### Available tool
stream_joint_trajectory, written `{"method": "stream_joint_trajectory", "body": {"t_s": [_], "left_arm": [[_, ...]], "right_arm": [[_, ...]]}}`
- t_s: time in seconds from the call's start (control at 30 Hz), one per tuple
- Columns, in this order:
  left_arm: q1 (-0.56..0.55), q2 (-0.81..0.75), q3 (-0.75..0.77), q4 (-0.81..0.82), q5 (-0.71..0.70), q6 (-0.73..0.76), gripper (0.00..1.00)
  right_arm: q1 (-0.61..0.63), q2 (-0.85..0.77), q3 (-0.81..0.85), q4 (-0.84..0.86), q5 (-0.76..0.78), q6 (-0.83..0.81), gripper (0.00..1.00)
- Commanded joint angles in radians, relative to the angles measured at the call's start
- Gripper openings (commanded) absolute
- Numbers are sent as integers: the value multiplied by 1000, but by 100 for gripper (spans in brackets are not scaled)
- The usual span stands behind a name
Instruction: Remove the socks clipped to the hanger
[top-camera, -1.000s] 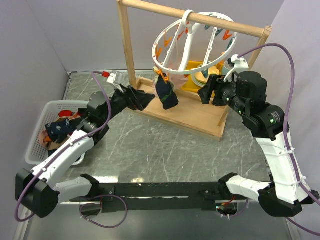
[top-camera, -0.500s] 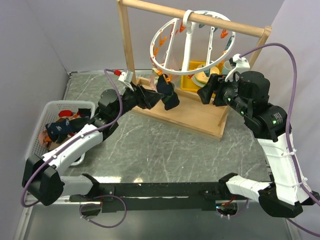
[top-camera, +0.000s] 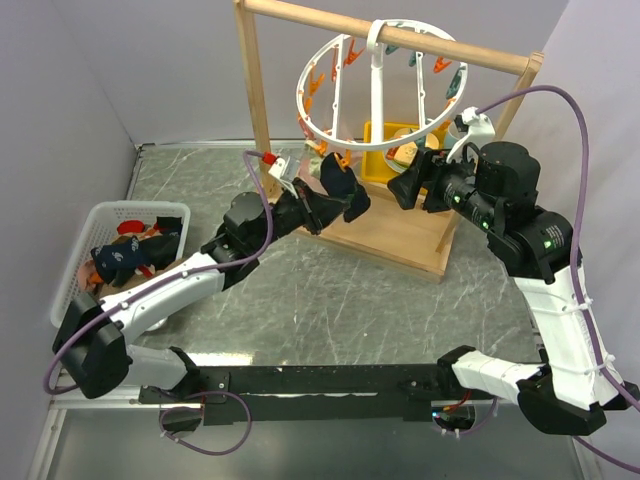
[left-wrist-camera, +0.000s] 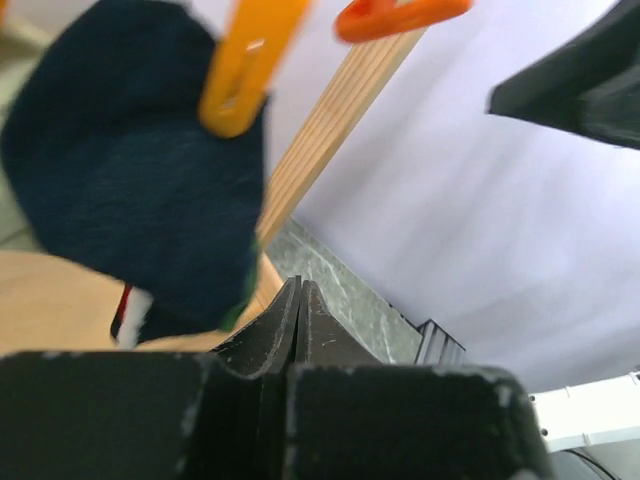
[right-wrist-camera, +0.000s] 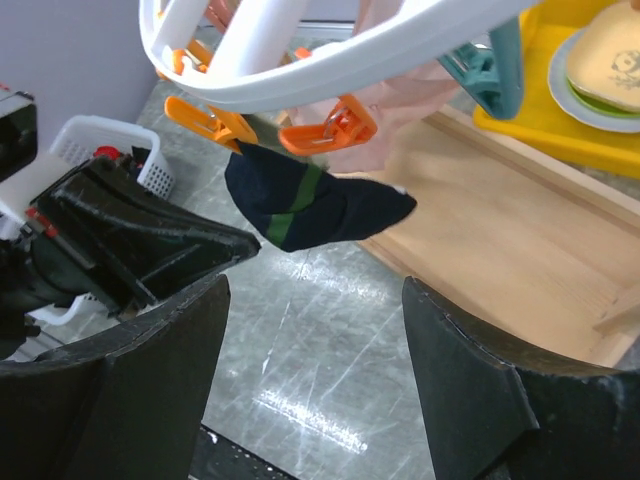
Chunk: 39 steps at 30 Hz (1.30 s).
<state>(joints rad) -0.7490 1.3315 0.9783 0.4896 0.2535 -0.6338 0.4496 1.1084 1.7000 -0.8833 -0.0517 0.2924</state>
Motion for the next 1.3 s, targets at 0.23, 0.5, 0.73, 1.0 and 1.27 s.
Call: {"method": "stream_joint_trajectory", "body": {"t_s": [0.23, 0.5, 0.73, 1.0, 1.27], "left_arm": [[-61, -40, 74, -82, -172, 26, 75], [-92, -87, -24, -95, -463, -102, 91], [-89, -35, 25, -171, -530, -60, 99], [-75, 49, 83, 7, -289, 52, 32], [-130, -3, 92, -34, -318, 124, 1]], "right_arm": [[26, -33, -42, 125, -20, -39, 80], [24, -58, -66, 122, 15, -48, 80], [24, -62, -74, 130, 9, -50, 80], [24, -61, -59, 121, 10, -59, 80], [26, -39, -76, 161, -86, -33, 80]]}}
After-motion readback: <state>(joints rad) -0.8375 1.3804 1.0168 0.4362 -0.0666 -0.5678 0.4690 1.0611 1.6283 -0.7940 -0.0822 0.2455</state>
